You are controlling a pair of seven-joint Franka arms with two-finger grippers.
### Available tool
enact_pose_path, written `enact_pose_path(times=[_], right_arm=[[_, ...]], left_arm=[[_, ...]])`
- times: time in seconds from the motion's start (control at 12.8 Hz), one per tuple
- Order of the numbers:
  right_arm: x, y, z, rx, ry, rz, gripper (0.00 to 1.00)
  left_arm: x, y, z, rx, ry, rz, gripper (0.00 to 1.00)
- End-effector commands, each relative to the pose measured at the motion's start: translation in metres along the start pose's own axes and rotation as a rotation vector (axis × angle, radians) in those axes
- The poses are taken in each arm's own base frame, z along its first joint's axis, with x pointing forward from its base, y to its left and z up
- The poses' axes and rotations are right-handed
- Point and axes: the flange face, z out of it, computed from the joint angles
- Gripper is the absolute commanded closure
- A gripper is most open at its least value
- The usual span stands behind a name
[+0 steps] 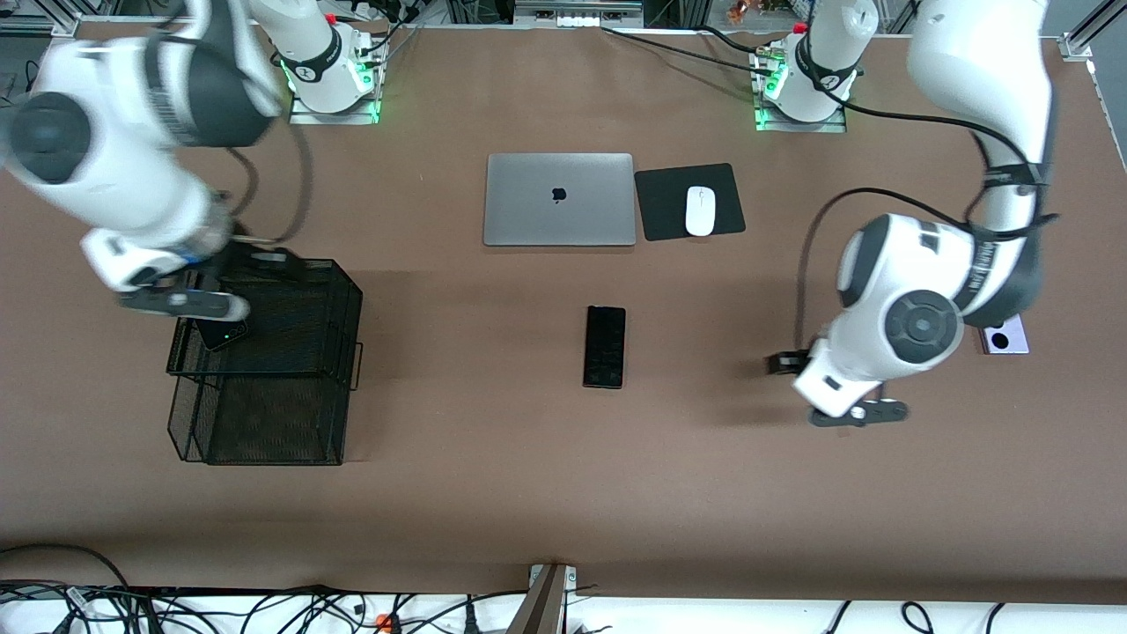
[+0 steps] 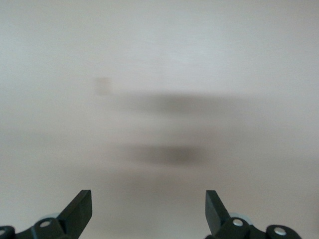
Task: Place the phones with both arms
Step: 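Reach the right gripper to the bar phone while the left withdraws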
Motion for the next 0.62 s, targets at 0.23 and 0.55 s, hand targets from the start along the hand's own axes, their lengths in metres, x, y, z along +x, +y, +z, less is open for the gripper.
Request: enact_pose_path(times=[0.23,0.55], right_arm=[[-0.046,-0.182,0.056,-0.02,0.025,0.063,0.0],[-0.083,-0.293,0.111,0.059,0.085,0.052,0.0]], left_arm=[[0.016,-0.167,0.054,0.099,-0.073,-0.063,0.0],[0.018,-0.248,0.093,0.064,-0.079,-0.026,0.0]])
